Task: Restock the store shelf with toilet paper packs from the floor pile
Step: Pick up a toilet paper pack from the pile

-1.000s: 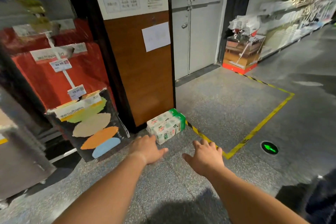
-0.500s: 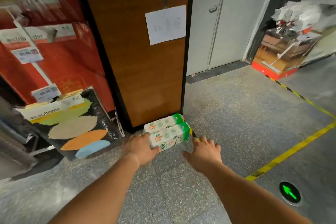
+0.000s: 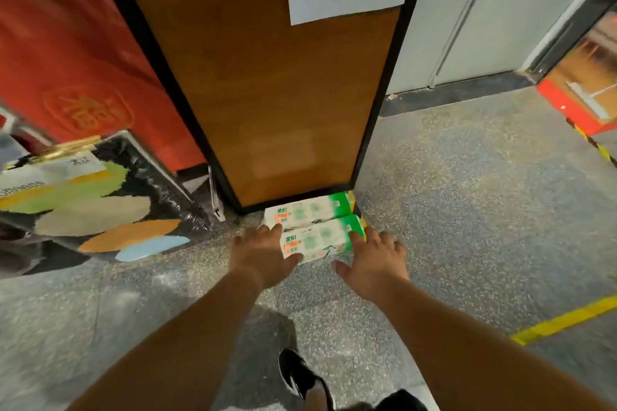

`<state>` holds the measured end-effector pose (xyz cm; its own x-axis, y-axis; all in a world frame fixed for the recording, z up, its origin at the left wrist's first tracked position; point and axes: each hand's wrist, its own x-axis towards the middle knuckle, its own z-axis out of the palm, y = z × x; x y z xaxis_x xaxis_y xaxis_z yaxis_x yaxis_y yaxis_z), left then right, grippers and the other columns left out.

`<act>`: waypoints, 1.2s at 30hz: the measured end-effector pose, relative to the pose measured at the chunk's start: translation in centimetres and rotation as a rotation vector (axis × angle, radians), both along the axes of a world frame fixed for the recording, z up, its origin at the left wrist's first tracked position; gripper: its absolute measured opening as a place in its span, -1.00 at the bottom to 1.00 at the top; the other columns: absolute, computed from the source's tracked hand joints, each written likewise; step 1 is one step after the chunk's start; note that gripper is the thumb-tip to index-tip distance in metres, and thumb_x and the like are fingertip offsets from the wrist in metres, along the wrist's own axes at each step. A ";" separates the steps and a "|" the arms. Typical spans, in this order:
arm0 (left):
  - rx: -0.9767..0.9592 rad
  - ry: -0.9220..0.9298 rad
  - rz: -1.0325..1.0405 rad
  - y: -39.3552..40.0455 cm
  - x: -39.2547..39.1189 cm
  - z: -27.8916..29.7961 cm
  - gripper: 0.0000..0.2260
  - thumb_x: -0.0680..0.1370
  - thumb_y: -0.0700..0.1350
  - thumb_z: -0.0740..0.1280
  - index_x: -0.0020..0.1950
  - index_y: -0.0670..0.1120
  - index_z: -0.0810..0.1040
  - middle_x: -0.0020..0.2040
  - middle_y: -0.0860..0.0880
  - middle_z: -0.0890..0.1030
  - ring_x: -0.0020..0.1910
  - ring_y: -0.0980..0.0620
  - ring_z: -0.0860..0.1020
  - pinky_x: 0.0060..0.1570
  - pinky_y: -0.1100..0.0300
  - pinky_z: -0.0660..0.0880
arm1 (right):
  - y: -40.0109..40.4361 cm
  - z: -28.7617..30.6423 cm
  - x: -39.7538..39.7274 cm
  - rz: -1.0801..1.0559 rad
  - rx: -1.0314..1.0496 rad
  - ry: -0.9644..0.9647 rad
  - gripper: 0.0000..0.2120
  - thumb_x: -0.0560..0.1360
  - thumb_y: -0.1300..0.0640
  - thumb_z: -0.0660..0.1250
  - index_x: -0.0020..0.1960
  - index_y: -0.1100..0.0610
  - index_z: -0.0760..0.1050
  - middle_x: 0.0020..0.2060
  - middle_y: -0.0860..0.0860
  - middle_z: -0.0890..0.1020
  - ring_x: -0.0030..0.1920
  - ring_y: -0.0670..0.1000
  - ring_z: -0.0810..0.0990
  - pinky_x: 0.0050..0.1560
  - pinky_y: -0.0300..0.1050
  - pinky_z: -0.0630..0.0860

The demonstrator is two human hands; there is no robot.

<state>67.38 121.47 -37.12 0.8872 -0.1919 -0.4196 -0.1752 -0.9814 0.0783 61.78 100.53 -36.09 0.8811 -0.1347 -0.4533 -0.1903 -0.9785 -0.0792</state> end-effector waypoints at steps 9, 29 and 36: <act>0.041 0.065 0.063 -3.2 11.7 -18.9 -0.01 0.45 0.52 0.16 0.66 0.02 -0.16 0.67 -0.09 -0.03 0.62 -0.25 -0.09 0.54 -0.31 -0.08 | -5.0 -18.1 15.7 0.170 -0.008 0.040 -0.08 0.49 -0.45 0.19 0.64 -0.06 -0.12 0.64 0.14 -0.11 0.61 0.32 -0.13 0.53 0.38 -0.04; 0.083 0.128 0.090 -6.8 19.5 -66.0 0.35 0.21 0.52 0.43 0.59 -0.07 -0.39 0.63 -0.16 -0.17 0.61 -0.24 -0.24 0.53 -0.35 -0.21 | -11.2 -65.8 28.0 0.567 -0.097 0.098 0.30 0.28 -0.50 0.43 0.55 -0.09 -0.46 0.58 0.20 -0.23 0.59 0.33 -0.12 0.54 0.42 -0.08; 0.124 0.135 0.017 -7.3 20.3 -65.2 0.18 0.34 0.27 0.46 0.58 0.06 -0.39 0.60 -0.14 -0.10 0.56 -0.31 -0.03 0.48 -0.45 -0.09 | -11.9 -66.0 28.1 0.643 -0.141 0.071 0.27 0.34 -0.31 0.48 0.54 -0.04 -0.47 0.52 0.23 -0.11 0.52 0.31 0.01 0.52 0.41 -0.03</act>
<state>87.70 114.13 -102.33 0.8238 -0.1168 -0.5548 -0.1549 -0.9877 -0.0221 89.91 88.67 -102.12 0.7743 0.3459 -0.5299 0.4354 -0.8989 0.0495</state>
